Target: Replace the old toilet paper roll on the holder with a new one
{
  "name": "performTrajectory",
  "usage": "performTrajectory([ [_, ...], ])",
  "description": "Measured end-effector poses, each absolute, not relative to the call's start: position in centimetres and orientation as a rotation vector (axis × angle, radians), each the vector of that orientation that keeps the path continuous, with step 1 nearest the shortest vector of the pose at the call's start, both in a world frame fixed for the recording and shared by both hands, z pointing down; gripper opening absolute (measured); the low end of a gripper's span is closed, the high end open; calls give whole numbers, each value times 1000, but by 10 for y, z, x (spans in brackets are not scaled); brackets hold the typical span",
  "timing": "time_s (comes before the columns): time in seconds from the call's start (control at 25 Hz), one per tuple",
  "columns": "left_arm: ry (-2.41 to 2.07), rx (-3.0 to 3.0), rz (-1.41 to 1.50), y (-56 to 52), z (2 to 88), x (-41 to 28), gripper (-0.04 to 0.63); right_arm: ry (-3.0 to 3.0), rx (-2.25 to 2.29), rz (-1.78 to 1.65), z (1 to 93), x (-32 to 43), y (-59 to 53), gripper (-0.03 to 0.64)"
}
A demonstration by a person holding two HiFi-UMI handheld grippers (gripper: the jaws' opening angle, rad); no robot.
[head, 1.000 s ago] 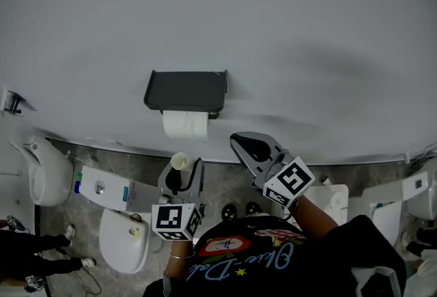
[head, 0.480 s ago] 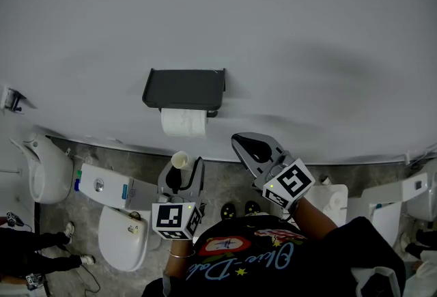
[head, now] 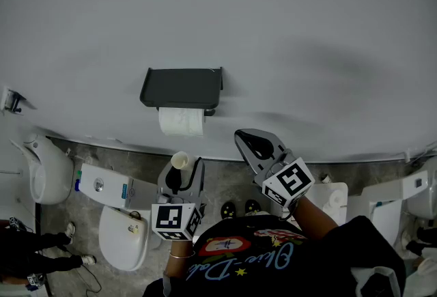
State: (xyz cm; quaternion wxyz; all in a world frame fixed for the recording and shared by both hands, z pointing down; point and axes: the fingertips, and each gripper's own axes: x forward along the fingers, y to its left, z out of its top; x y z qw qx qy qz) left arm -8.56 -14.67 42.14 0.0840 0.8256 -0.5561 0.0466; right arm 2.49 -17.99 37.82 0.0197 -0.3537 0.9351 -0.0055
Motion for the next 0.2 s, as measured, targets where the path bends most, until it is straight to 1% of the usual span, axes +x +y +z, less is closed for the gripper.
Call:
performTrajectory([
  [0.2,-1676,2474,149,-146,420,-85,189,2885,-1120,-23,378,30,-182,14],
])
